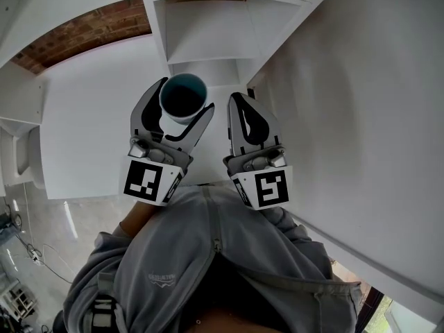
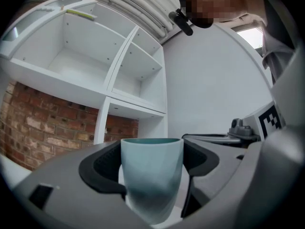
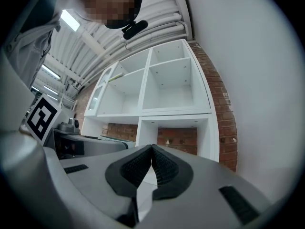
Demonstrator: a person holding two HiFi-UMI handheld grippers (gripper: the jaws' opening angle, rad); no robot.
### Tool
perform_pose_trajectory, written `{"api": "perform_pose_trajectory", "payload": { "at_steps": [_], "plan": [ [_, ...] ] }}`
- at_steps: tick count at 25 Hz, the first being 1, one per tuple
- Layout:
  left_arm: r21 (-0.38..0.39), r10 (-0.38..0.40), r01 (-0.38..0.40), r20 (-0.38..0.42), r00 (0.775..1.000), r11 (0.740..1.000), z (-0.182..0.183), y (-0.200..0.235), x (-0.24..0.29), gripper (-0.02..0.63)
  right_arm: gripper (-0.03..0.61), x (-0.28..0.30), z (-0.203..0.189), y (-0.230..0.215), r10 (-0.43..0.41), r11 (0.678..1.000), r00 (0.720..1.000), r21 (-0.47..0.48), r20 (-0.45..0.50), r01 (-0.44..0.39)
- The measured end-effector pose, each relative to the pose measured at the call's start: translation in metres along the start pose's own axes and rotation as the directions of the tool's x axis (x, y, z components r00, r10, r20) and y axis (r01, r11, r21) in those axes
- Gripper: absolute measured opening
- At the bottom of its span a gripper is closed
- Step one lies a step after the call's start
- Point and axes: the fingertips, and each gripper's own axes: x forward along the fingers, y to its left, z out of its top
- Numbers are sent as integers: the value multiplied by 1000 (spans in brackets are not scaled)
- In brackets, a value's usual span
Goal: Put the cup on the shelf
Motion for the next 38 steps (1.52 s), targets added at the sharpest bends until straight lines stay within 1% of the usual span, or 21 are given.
{"api": "perform_pose_trajectory", "payload": {
  "at_steps": [4,8,11,15,18,23,27,30,33,38],
  "plan": [
    [-1,-11,11,5,1000,1000,2,11,13,379,28,14,-4,-8,-14,1000,1000,4,-8,14],
    [-3,6,-6,6,1000,1000,1,21,23,379,28,24,-7,-12,2,1000,1000,12,-19,-2],
    [-2,31,-31,8,999,1000,1,25,30,379,28,30,-8,-17,27,1000,1000,12,-15,-27],
    [-9,81,-81,15,997,997,2,31,37,379,28,37,-7,-20,82,997,997,-4,-12,-82],
    [-6,99,-99,20,995,995,2,32,42,379,28,43,-6,-22,113,994,994,-8,-4,-113],
    [-8,119,-119,21,993,993,-1,36,52,379,28,53,-12,-26,141,990,990,-2,-11,-141],
    [-30,149,-148,31,988,989,-3,42,62,379,28,62,-18,-32,151,989,989,6,0,-151],
    [-22,152,-151,29,988,988,-7,44,71,379,28,67,-26,-39,156,988,987,15,-21,-156],
    [-18,155,-155,30,987,988,-11,45,82,379,28,74,-31,-46,165,986,986,22,-15,-165],
    [-20,157,-157,31,987,987,-9,51,96,379,28,86,-35,-53,178,984,984,27,-32,-177]
  ]
}}
